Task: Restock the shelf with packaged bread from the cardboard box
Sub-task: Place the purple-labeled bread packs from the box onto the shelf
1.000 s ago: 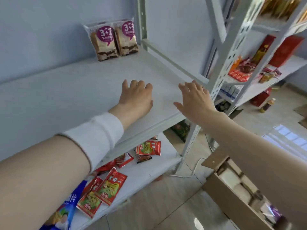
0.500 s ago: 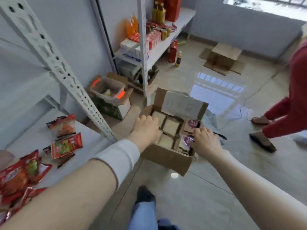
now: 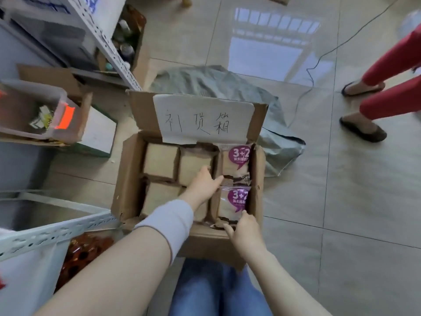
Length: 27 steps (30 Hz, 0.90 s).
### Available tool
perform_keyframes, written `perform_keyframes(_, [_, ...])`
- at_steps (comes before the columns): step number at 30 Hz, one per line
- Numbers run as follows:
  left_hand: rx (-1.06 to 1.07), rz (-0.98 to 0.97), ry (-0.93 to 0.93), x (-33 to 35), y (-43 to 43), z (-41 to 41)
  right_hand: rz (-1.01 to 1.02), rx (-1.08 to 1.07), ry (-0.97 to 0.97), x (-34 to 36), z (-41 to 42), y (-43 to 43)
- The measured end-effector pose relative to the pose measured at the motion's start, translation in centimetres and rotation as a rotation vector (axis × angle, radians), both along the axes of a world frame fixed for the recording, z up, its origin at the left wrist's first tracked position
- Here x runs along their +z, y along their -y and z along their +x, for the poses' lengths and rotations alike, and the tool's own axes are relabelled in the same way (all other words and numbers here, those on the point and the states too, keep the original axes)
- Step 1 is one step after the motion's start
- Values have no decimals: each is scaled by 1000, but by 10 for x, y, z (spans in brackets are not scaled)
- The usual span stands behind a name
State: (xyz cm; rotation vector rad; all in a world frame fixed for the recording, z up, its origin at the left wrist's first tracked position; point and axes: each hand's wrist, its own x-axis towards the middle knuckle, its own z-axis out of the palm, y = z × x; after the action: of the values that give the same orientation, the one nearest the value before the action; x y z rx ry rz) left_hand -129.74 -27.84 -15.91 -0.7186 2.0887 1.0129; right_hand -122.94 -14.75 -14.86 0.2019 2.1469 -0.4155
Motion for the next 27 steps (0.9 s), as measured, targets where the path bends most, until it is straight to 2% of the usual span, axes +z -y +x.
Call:
perform_keyframes(2, [109, 79, -34, -45, -7, -25, 7, -102, 47, -43, -13, 5])
perform_keyframes(5, [227, 134, -182, -87, -16, -43, 19, -301, 85, -86, -20, 5])
perform_keyframes(7, [298, 132, -238, -101, -19, -46, 19, -368, 87, -95, -18, 2])
perform_keyframes(12, [344, 199, -228, -101, -20, -43, 0, -444, 32, -88, -10, -5])
perform_keyframes(16, [354, 290, -227, -82, -21, -35, -78, -466, -26, -71, -6, -8])
perform_keyframes(19, [495, 308, -332, -55, -9, -28, -178, -464, -52, -62, -7, -11])
perform_keyframes(24, [677, 229, -556, 30, 42, 12, -400, -466, 34, -35, -3, -24])
perform_keyframes(27, [782, 160, -664, 95, 71, 68, -527, -398, 0, 4, 6, -31])
